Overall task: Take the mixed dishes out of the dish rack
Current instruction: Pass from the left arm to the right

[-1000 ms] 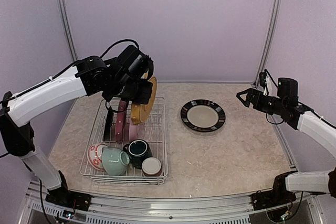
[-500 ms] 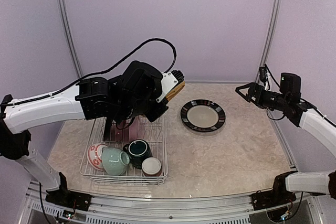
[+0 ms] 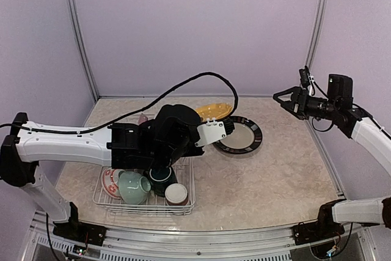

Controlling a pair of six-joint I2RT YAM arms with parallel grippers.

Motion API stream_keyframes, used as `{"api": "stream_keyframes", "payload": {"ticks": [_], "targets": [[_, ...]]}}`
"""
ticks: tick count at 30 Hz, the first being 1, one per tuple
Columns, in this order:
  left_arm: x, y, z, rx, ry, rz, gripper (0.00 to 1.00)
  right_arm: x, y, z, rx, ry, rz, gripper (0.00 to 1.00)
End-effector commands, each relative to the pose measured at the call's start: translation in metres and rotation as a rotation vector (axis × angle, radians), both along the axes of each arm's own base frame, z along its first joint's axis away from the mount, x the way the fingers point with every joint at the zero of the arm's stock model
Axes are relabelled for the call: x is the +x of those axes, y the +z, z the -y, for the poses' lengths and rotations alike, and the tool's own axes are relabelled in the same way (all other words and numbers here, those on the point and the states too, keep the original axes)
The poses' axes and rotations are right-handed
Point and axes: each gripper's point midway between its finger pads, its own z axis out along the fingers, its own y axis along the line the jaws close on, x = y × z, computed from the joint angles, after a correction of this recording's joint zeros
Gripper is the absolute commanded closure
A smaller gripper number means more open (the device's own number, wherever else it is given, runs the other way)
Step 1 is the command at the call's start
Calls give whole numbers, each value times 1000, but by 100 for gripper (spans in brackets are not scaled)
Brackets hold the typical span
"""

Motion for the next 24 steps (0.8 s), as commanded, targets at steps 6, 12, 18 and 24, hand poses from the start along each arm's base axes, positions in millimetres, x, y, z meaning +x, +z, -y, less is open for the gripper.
{"api": "stream_keyframes", "payload": {"ticks": [6, 12, 18, 24], "targets": [[-2, 27, 30, 48, -18, 297, 100, -11, -15, -30, -30, 118, -120, 17], [-5, 17, 48, 112, -37, 380, 100, -14, -23, -53, -74, 175, -165, 18], [-8, 5, 59, 168, -53, 442, 100, -14, -42, -67, -170, 200, -210, 21], [-9, -2, 66, 200, -59, 478, 100, -12, -59, -76, -221, 214, -239, 33]]}}
